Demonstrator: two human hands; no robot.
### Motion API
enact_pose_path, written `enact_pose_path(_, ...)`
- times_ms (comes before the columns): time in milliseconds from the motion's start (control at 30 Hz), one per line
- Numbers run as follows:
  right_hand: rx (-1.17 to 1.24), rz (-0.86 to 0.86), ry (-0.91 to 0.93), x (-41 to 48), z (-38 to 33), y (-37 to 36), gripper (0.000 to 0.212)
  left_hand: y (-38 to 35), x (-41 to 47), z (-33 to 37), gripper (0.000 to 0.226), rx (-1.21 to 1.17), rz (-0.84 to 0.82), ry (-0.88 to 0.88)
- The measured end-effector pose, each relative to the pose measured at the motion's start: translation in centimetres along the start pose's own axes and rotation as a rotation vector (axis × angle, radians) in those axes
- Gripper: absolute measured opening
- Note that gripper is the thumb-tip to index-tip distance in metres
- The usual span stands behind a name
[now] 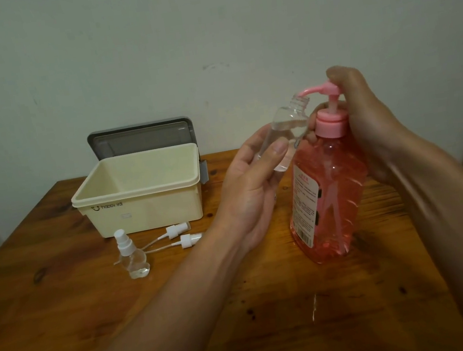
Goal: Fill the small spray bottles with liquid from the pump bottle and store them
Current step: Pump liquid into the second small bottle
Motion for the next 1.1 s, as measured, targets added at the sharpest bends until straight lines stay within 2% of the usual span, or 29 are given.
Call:
enact_pose_path(300, -0.017, 0.033, 0.019, 0.20, -0.09, 0.66, 0.038, 0.02, 0.00, -0.24, 0.060, 0.038, 0.018, 0.004)
enact_pose_path(600, 0.003, -0.008, 0.013, 0.08, -0.09, -0.12, 0.054, -0.27, 0.02, 0.08, 0.061, 0.026, 0.002, -0.013)
enact_pose_path(900, -0.052, 0.014, 0.043, 0.23, 0.02, 0.52, 0.041, 0.07, 0.10, -0.71, 0.058, 0.002, 0.018, 0.012)
enact_pose_path(1100, -0.011, 0.005, 0.026, -0.19, -0.22, -0.08, 0.054, -0.05, 0.08, -0.28, 0.062, -0.013, -0.004, -0.007)
Point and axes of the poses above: each hand's wrist, its own x-axis towards the middle knuckle, its own y-axis out of the back of the hand, z = x × y, the point moved 9 cm from there along x, towards the middle knuckle, and after that the axes turned 12 degrees about x, right-handed, at the moved point
